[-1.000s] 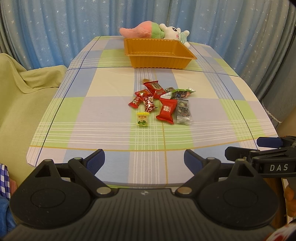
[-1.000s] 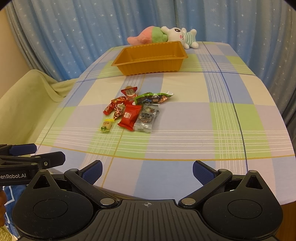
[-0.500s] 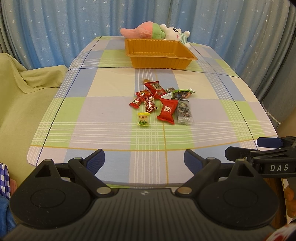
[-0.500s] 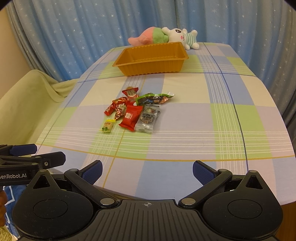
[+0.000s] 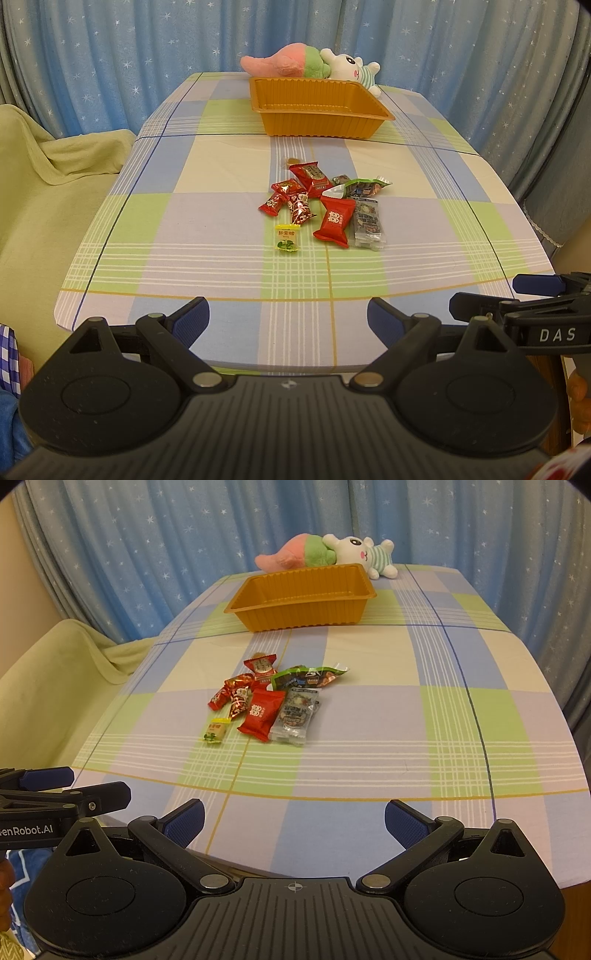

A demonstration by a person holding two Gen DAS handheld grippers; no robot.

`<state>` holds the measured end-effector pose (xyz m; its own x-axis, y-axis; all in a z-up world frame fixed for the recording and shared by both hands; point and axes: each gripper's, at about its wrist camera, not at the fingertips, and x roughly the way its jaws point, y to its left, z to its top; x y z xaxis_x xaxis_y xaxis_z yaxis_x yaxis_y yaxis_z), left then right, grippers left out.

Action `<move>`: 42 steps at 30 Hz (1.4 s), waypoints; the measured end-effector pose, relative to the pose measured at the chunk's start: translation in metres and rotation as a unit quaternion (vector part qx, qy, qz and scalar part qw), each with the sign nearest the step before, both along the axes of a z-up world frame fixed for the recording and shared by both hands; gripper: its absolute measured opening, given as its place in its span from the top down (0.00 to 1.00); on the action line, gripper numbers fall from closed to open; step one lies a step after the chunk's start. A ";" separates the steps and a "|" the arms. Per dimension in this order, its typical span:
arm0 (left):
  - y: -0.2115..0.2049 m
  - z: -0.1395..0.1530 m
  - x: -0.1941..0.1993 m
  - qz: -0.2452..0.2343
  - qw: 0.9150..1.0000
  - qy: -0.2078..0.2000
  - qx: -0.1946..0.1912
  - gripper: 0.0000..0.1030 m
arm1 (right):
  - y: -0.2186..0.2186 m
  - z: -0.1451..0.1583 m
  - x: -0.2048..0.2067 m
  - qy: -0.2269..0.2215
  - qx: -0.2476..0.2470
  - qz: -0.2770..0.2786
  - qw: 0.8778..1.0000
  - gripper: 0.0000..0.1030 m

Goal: Organize snacks

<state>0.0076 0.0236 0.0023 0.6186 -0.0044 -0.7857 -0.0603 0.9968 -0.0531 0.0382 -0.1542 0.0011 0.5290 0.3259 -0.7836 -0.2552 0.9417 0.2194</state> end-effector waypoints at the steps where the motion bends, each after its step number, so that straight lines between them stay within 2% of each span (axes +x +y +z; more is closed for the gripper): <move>1: 0.000 0.000 0.000 0.000 1.000 0.000 0.000 0.11 | 0.000 0.000 0.000 0.000 0.000 0.000 1.000 0.00; 11: 0.008 0.002 -0.001 0.002 1.000 0.002 -0.010 0.11 | 0.004 0.000 0.002 0.002 0.003 -0.002 1.000 0.00; 19: 0.021 -0.007 0.003 0.003 0.999 0.013 -0.030 0.11 | 0.004 -0.007 0.007 -0.001 0.007 -0.011 1.000 0.00; 27: 0.029 -0.022 0.012 0.001 1.000 -0.005 -0.016 0.11 | 0.000 -0.020 0.018 -0.003 0.007 -0.023 1.000 0.00; 35: 0.030 -0.040 0.037 0.002 1.000 -0.003 -0.023 0.18 | -0.003 -0.031 0.038 -0.005 0.013 -0.033 0.999 0.00; 42: 0.030 -0.048 0.061 -0.005 1.000 -0.006 -0.001 0.18 | 0.005 -0.042 0.064 -0.005 0.013 -0.030 0.999 0.00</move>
